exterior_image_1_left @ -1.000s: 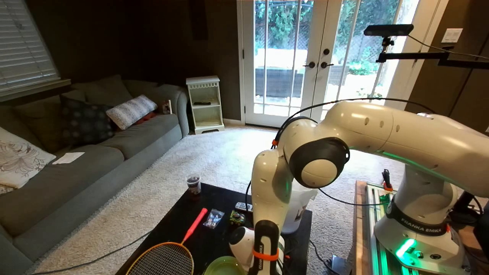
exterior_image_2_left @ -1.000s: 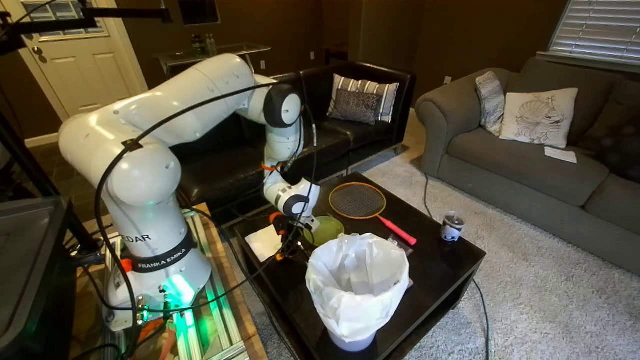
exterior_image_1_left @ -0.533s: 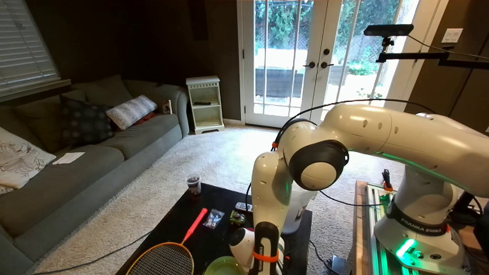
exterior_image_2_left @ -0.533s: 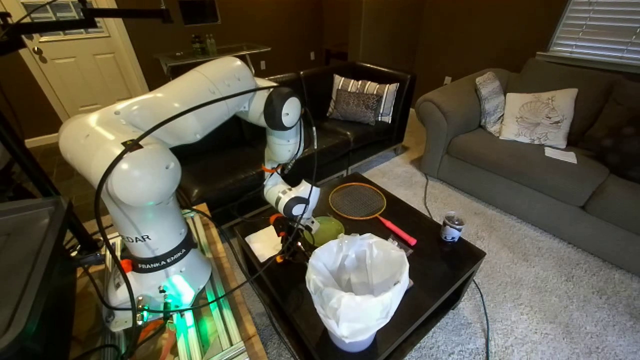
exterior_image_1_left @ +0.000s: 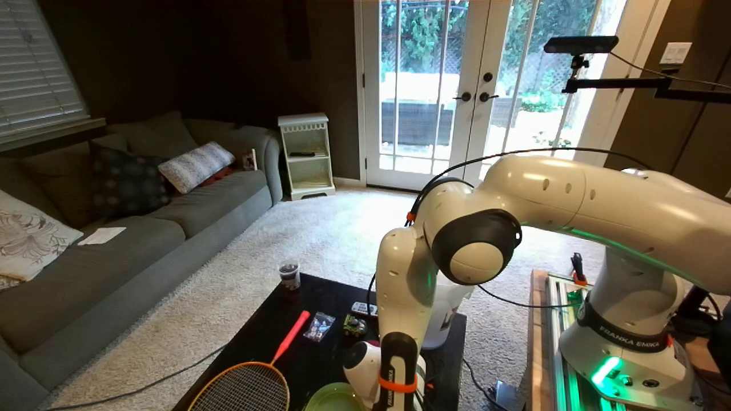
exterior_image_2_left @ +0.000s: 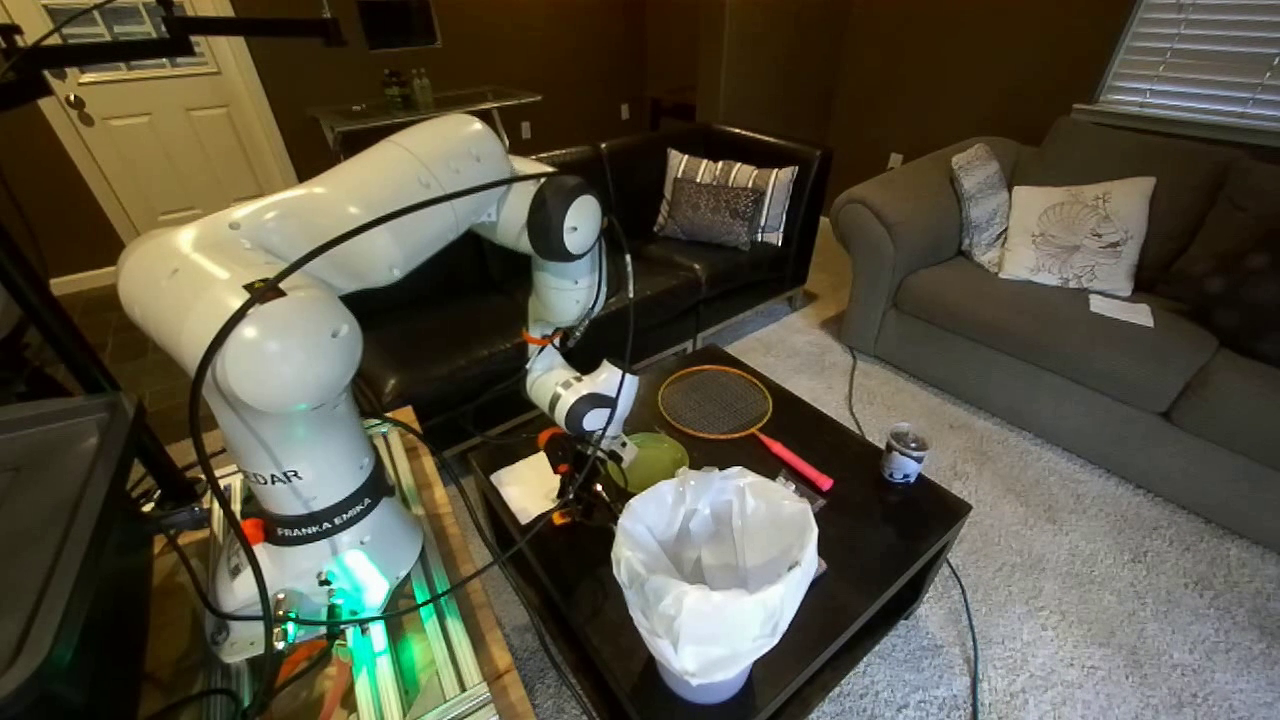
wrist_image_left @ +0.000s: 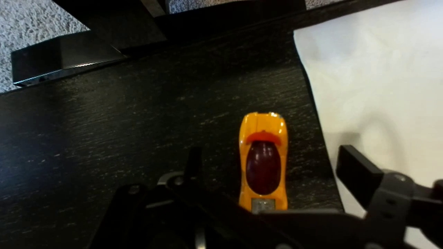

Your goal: Turn the small orange object around

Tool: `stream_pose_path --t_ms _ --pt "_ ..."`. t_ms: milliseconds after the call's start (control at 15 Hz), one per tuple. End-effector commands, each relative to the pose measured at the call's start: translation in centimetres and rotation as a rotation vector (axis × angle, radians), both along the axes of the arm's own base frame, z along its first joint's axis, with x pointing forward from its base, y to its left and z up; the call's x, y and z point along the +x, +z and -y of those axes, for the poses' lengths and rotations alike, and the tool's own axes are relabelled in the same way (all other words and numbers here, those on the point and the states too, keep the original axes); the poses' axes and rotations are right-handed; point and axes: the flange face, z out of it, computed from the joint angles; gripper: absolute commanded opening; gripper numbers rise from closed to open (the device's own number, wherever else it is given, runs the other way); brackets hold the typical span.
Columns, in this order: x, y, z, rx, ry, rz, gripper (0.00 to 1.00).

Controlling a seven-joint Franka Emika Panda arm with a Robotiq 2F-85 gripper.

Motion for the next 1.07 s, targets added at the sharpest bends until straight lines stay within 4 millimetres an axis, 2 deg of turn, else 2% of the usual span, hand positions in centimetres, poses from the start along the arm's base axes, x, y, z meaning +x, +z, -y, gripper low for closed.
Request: stream_pose_path --t_ms 0,333,733,1000 --pt "-1.2 1.6 0.0 -0.011 0.021 0.027 1.0" --pt "-3.1 4.6 0.6 0.003 0.052 0.15 1.0" --pt "-5.7 9.1 0.7 -0.001 0.112 0.264 1.0" --pt "-6.5 12.0 0.6 0.004 0.135 0.3 1.0"
